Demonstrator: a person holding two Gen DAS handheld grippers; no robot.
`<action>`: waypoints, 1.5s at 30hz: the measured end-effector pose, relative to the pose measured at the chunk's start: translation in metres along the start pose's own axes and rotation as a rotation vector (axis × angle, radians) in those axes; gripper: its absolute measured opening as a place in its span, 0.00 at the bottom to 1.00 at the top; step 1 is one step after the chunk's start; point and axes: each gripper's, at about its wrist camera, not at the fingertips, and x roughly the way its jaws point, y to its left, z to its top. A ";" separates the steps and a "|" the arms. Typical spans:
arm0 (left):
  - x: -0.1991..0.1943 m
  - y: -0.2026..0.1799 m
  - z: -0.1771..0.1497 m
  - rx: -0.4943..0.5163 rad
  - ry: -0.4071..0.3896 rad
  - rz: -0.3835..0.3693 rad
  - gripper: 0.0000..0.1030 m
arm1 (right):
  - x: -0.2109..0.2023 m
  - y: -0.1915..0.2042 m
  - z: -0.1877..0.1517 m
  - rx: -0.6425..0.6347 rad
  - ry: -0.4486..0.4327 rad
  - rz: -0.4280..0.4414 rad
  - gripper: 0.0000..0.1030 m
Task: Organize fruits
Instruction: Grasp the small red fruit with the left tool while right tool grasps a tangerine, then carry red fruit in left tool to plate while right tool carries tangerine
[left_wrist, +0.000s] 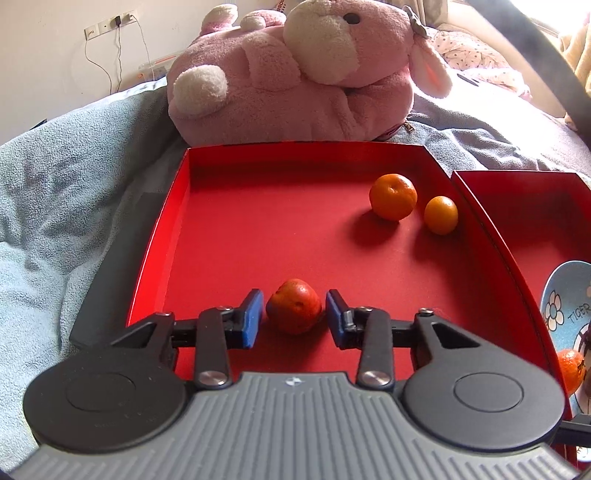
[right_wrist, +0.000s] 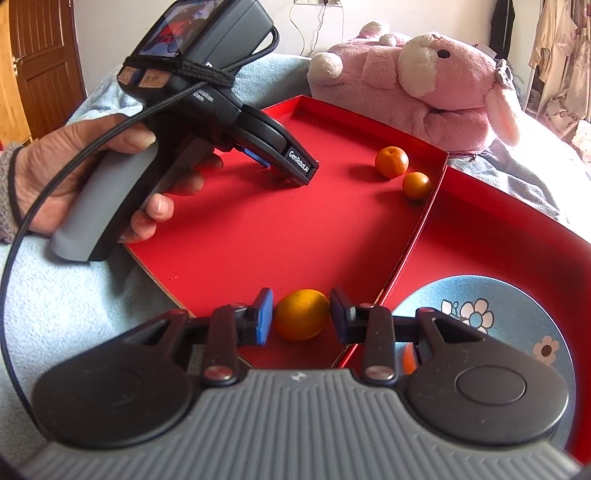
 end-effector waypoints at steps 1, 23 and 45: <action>-0.001 -0.001 0.000 0.006 -0.005 0.009 0.35 | -0.001 -0.001 0.000 0.008 -0.001 -0.003 0.36; -0.043 -0.017 -0.029 0.026 -0.030 -0.039 0.35 | -0.032 0.000 0.001 0.058 -0.052 -0.033 0.36; -0.075 -0.023 -0.047 0.017 -0.052 -0.062 0.35 | -0.061 -0.031 -0.015 0.120 -0.095 -0.087 0.36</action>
